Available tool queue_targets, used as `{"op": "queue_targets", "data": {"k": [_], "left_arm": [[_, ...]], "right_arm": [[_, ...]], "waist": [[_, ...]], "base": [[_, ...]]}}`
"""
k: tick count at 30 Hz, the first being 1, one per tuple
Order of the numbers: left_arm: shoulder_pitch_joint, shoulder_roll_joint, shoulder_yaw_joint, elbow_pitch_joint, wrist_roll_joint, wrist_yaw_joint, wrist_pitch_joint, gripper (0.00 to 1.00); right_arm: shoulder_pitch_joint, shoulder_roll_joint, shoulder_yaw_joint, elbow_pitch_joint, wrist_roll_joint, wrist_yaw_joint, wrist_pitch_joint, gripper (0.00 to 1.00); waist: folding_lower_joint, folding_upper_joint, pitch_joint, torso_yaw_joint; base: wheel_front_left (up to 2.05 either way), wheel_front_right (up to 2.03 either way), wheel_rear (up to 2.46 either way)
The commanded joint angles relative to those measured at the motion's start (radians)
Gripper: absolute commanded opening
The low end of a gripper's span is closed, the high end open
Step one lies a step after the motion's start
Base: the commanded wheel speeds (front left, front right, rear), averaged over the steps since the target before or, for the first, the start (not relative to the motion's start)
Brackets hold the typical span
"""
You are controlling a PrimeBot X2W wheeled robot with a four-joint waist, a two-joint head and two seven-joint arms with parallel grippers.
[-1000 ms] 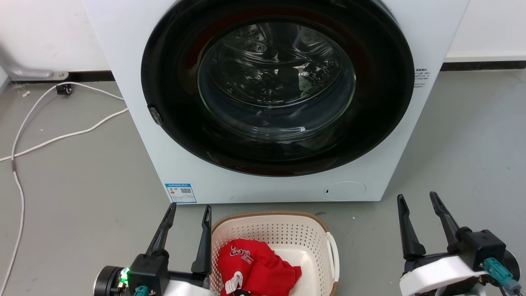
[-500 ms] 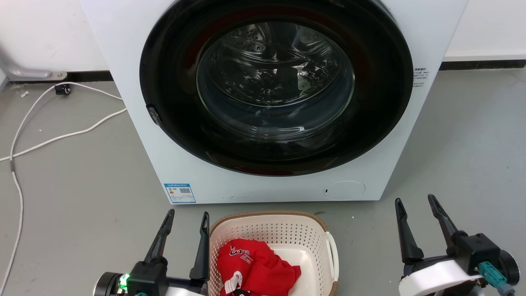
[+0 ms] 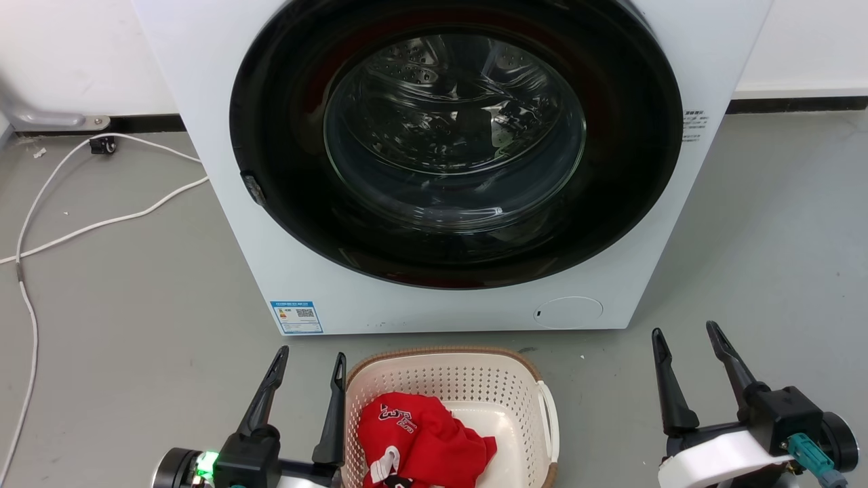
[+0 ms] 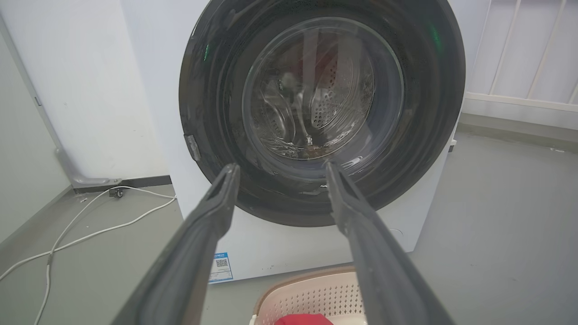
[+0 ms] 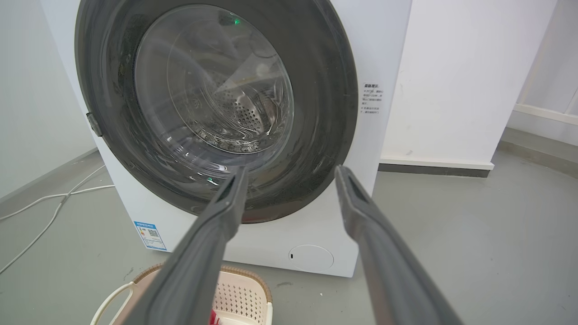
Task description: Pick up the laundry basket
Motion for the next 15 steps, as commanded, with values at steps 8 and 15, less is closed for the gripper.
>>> {"op": "queue_targets", "data": {"k": [8, 15], "left_arm": [[0.011, -0.007, 0.011, 0.005, 0.000, -0.012, -0.008, 1.00], [0.014, -0.010, 0.022, 0.031, -0.029, -0.024, -0.008, 1.00]], "right_arm": [[-0.002, 0.001, 0.002, 0.003, 0.009, 0.000, -0.002, 1.00], [-0.008, 0.001, -0.002, 0.017, 0.024, 0.000, -0.002, 1.00]], "waist": [[0.0000, 0.0000, 0.001, -0.003], [0.0000, 0.0000, 0.017, -0.004]], "base": [[0.00, 0.00, 0.00], [0.00, 0.00, 0.00]]}}
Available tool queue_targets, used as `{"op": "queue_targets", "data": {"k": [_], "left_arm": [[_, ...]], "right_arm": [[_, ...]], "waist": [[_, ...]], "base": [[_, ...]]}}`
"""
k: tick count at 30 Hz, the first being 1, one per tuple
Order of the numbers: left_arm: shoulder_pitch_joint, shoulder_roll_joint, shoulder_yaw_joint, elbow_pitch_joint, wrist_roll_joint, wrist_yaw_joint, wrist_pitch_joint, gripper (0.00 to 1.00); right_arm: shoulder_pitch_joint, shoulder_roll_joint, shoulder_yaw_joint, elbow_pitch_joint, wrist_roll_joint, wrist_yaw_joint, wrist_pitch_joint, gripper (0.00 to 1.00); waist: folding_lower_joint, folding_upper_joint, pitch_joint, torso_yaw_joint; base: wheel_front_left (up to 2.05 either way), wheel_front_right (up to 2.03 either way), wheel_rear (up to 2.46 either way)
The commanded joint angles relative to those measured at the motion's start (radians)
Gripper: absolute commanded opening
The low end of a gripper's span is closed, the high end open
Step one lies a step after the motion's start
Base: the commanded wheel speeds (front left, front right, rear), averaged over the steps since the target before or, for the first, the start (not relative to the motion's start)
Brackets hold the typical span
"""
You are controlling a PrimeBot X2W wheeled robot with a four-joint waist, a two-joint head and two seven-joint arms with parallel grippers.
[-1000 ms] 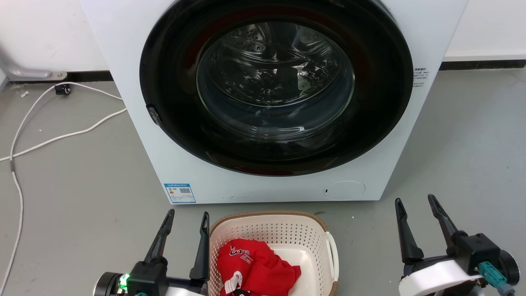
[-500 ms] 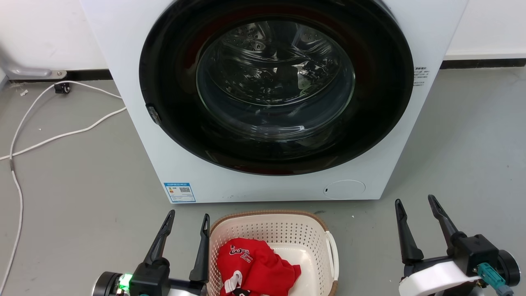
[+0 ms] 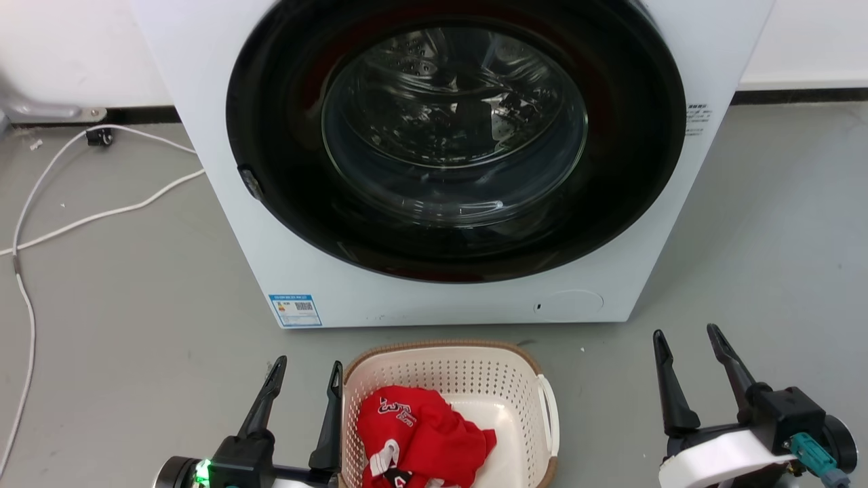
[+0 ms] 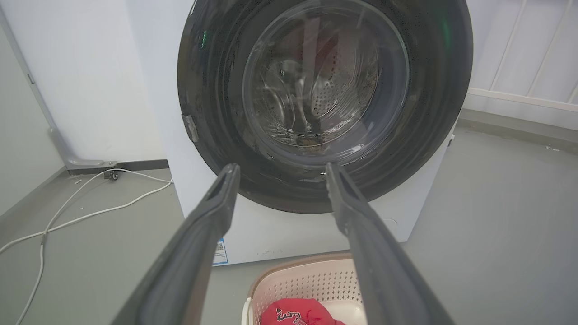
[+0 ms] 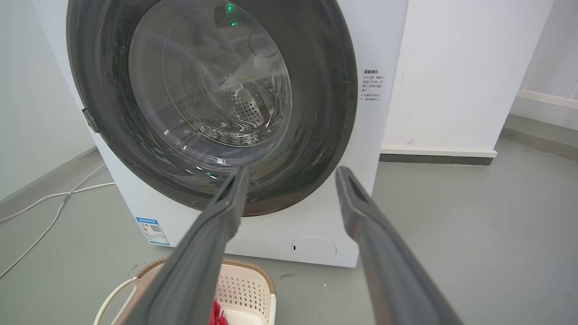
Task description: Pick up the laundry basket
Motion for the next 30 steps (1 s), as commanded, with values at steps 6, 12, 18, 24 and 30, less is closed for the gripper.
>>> {"op": "queue_targets", "data": {"k": [6, 12, 18, 24, 30], "left_arm": [[-0.059, -0.002, 0.017, 0.046, 0.001, -0.031, -0.005, 1.00], [-0.159, 0.011, 0.056, 0.115, 0.002, -0.056, -0.005, 1.00], [-0.307, 0.044, 0.088, 0.235, 0.000, -0.073, -0.005, 1.00], [-0.481, 0.088, 0.080, 0.411, -0.017, -0.087, -0.005, 1.00], [-0.650, 0.117, 0.059, 0.661, -0.052, -0.089, -0.005, 1.00]], "right_arm": [[-0.081, 0.001, 0.014, 0.032, -0.012, 0.000, -0.002, 1.00], [-0.181, 0.001, 0.044, 0.097, -0.019, 0.000, -0.002, 1.00], [-0.304, 0.001, 0.073, 0.207, -0.016, 0.000, 0.011, 1.00], [-0.442, 0.000, 0.083, 0.343, -0.021, 0.000, 0.061, 1.00], [-0.580, 0.000, 0.080, 0.485, -0.002, -0.001, 0.101, 1.00]], "waist": [[0.0000, 0.0000, 0.144, -0.010], [0.0000, 0.0000, 0.303, -0.021], [0.0000, 0.0000, 0.462, -0.020], [0.0000, 0.0000, 0.585, -0.012], [0.0000, 0.0000, 0.673, -0.010]], "base": [[0.00, 0.00, 0.00], [0.00, 0.00, 0.00], [0.00, 0.00, 0.00], [0.00, 0.00, 0.00], [0.00, 0.00, 0.00]]}}
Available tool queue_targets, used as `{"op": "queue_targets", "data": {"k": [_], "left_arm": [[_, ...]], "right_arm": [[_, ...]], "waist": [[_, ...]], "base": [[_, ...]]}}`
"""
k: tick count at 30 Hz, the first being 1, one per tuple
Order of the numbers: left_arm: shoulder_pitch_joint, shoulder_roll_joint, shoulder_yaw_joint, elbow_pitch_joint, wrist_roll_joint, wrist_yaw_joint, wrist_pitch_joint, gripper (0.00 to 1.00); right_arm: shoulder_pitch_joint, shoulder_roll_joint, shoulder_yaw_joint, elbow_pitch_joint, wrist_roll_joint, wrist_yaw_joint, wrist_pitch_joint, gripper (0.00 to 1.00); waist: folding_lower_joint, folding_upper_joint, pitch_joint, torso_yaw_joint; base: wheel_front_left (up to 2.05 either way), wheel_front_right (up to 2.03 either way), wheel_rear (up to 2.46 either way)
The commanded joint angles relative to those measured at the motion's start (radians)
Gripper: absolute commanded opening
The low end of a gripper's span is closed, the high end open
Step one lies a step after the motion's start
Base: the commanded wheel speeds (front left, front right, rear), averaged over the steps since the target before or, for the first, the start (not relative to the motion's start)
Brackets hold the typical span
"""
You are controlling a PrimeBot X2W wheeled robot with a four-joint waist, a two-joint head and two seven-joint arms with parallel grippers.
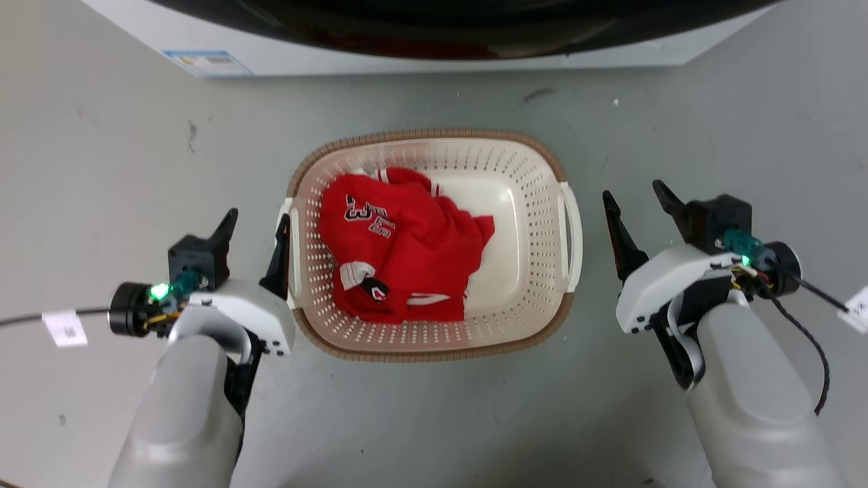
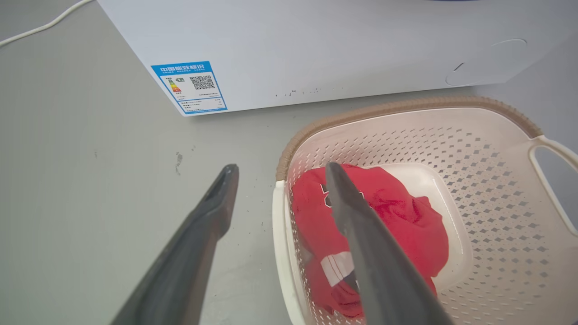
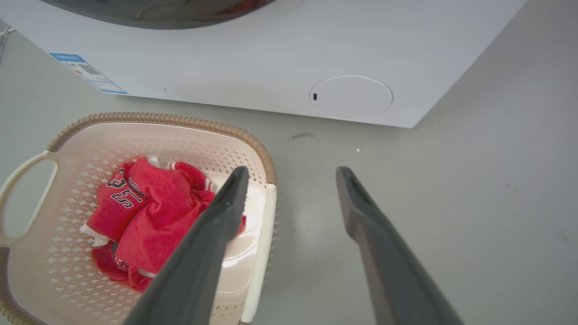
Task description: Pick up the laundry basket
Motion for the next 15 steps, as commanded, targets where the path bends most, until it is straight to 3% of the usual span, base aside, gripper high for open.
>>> {"op": "queue_targets", "data": {"k": [1, 5, 15], "left_arm": [[-0.052, 0.009, -0.005, 0.056, -0.010, 0.000, -0.003, 1.00], [-0.157, 0.013, -0.061, 0.213, -0.047, -0.001, 0.000, 1.00], [-0.317, 0.047, -0.294, 0.413, -0.188, -0.001, 0.064, 1.00]], "right_arm": [[-0.043, -0.002, -0.001, 0.037, -0.007, -0.001, 0.010, 1.00], [-0.123, -0.003, -0.020, 0.140, 0.027, -0.001, 0.042, 1.00], [-0.295, -0.002, 0.125, 0.371, 0.120, -0.001, 0.150, 1.00]], "waist": [[-0.0003, -0.0001, 0.059, 0.002], [-0.0003, -0.0001, 0.109, 0.008], [-0.0003, -0.0001, 0.179, 0.022]], "base": [[0.00, 0.00, 0.00], [0.00, 0.00, 0.00], [0.00, 0.00, 0.00]]}}
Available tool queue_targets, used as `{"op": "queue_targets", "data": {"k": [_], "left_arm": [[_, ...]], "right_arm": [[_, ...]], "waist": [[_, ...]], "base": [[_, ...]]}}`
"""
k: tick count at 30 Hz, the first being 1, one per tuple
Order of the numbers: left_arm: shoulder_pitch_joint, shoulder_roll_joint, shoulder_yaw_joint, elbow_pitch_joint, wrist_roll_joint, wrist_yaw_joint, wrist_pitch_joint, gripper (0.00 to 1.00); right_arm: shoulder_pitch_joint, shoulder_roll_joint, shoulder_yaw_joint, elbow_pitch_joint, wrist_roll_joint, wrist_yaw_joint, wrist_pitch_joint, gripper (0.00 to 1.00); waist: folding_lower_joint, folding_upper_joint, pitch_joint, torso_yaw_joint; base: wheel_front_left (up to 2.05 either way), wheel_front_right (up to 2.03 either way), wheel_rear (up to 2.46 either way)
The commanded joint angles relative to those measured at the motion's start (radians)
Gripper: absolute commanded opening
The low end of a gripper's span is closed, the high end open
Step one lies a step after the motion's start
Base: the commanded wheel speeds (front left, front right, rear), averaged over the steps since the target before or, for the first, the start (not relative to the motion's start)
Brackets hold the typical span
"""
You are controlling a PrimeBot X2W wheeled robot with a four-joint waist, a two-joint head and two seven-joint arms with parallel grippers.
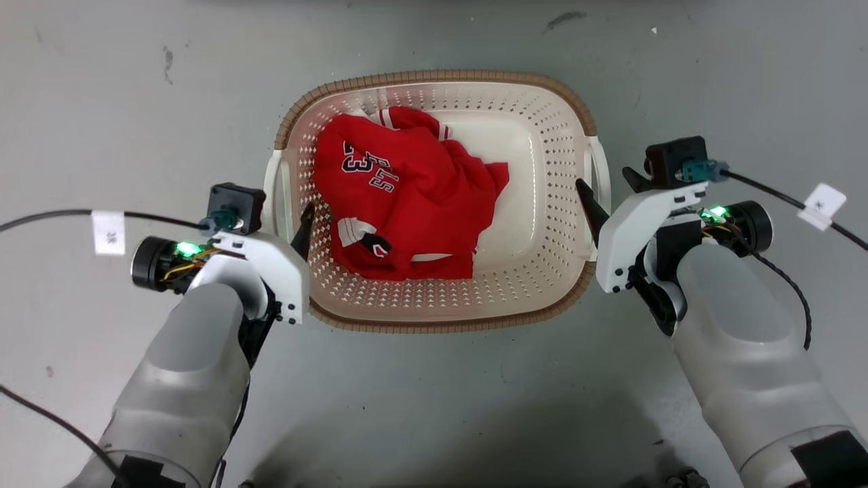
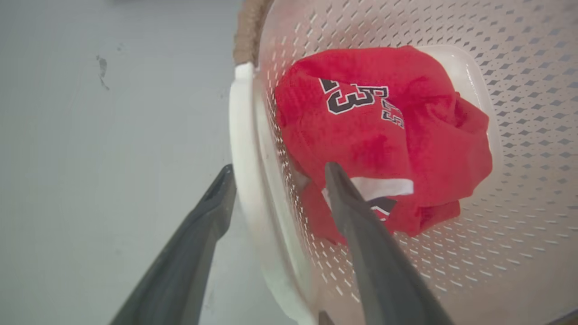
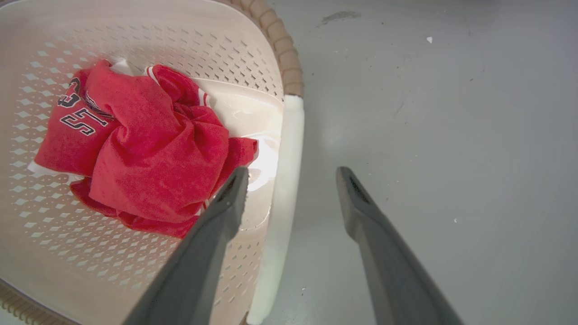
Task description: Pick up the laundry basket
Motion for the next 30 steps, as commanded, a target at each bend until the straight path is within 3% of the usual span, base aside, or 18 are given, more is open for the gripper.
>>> {"op": "queue_targets", "data": {"k": [1, 7, 15, 16, 24, 25, 26, 27, 28, 30], "left_arm": [[-0.026, 0.011, -0.042, 0.012, -0.028, 0.000, 0.019, 1.00], [-0.062, 0.035, -0.187, 0.016, -0.146, 0.000, 0.112, 1.00], [-0.091, 0.083, -0.348, -0.031, -0.303, 0.000, 0.185, 1.00], [-0.107, 0.102, -0.403, -0.039, -0.341, 0.000, 0.203, 1.00], [-0.144, 0.118, -0.490, -0.040, -0.453, 0.000, 0.224, 1.00], [-0.147, 0.117, -0.501, -0.042, -0.462, 0.000, 0.225, 0.60], [-0.152, 0.117, -0.513, -0.043, -0.470, 0.000, 0.224, 0.08], [-0.157, 0.115, -0.527, -0.045, -0.479, 0.000, 0.226, 0.00], [-0.158, 0.115, -0.537, -0.044, -0.496, 0.000, 0.235, 0.00], [-0.165, 0.121, -0.554, -0.042, -0.519, 0.000, 0.239, 0.00]], "right_arm": [[-0.033, -0.002, 0.019, 0.031, 0.015, -0.001, 0.020, 1.00], [-0.114, -0.002, 0.086, 0.132, 0.064, -0.001, 0.113, 1.00], [-0.178, -0.002, 0.118, 0.213, 0.080, -0.001, 0.134, 1.00], [-0.197, -0.002, 0.128, 0.224, 0.085, -0.001, 0.138, 1.00], [-0.228, -0.002, 0.138, 0.249, 0.074, -0.001, 0.141, 1.00], [-0.229, -0.002, 0.138, 0.251, 0.075, -0.001, 0.141, 1.00], [-0.227, -0.002, 0.135, 0.254, 0.084, -0.001, 0.148, 1.00], [-0.224, -0.002, 0.136, 0.255, 0.093, -0.001, 0.152, 0.30], [-0.224, -0.002, 0.137, 0.250, 0.098, -0.001, 0.143, 0.00], [-0.230, -0.002, 0.142, 0.256, 0.091, -0.001, 0.138, 0.00]], "waist": [[-0.0002, 0.0000, 0.012, 0.005], [-0.0002, 0.0000, 0.046, 0.010], [-0.0002, 0.0000, 0.076, 0.016], [-0.0002, 0.0000, 0.086, 0.017], [-0.0002, 0.0000, 0.110, 0.024], [-0.0002, 0.0000, 0.112, 0.026], [-0.0002, 0.0000, 0.114, 0.028], [-0.0002, 0.0000, 0.115, 0.031], [-0.0002, 0.0000, 0.117, 0.033], [-0.0002, 0.0000, 0.118, 0.036]], "base": [[0.00, 0.00, 0.00], [0.00, 0.00, 0.00], [0.00, 0.00, 0.00], [0.00, 0.00, 0.00], [0.00, 0.00, 0.00], [0.00, 0.00, 0.00], [0.00, 0.00, 0.00], [0.00, 0.00, 0.00], [0.00, 0.00, 0.00], [0.00, 0.00, 0.00]]}}
